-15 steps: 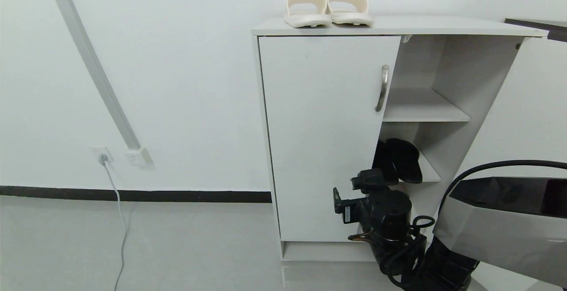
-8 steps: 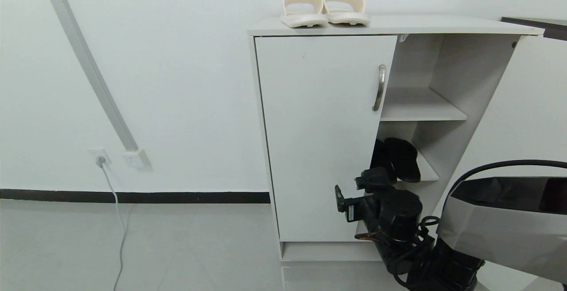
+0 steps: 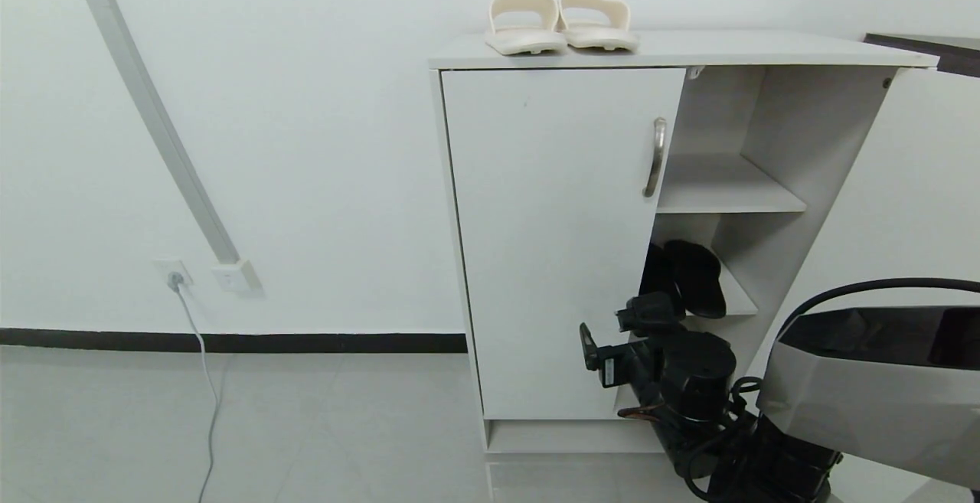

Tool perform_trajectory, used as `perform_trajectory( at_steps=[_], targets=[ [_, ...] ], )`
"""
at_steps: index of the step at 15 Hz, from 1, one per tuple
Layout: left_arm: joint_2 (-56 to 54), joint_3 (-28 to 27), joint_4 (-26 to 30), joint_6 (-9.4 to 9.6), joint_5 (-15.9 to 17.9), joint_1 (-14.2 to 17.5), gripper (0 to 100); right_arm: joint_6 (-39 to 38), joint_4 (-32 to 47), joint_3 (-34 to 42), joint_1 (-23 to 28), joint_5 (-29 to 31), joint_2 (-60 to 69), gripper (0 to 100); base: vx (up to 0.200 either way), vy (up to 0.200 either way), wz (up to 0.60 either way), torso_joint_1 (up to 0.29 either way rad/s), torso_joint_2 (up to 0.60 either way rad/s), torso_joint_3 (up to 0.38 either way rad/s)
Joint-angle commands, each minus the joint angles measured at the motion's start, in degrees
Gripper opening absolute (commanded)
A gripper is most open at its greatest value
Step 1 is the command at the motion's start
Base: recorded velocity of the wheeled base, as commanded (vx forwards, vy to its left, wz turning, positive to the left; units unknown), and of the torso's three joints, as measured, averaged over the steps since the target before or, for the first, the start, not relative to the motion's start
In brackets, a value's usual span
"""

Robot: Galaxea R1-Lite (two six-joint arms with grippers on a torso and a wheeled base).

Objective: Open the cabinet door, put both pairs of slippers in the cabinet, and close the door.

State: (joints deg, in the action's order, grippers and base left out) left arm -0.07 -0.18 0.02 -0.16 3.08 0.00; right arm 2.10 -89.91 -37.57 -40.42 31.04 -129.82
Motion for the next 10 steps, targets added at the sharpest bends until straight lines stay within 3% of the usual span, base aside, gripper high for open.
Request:
perform_trajectory(
  at_steps=[1, 10],
  targets=[
    [0.1, 0.0, 0.1, -0.02, 0.0, 0.0, 0, 0.0, 0.0, 0.0, -0.1, 0.0, -0.1, 100, 0.0, 0.0, 0.0, -0.002, -0.15, -0.33],
    [0.1, 0.0, 0.1, -0.02, 0.0, 0.0, 0, 0.1, -0.1, 0.1, -0.2, 0.1, -0.7, 100, 0.0, 0.0, 0.0, 0.07, -0.44, -0.36]
  ],
)
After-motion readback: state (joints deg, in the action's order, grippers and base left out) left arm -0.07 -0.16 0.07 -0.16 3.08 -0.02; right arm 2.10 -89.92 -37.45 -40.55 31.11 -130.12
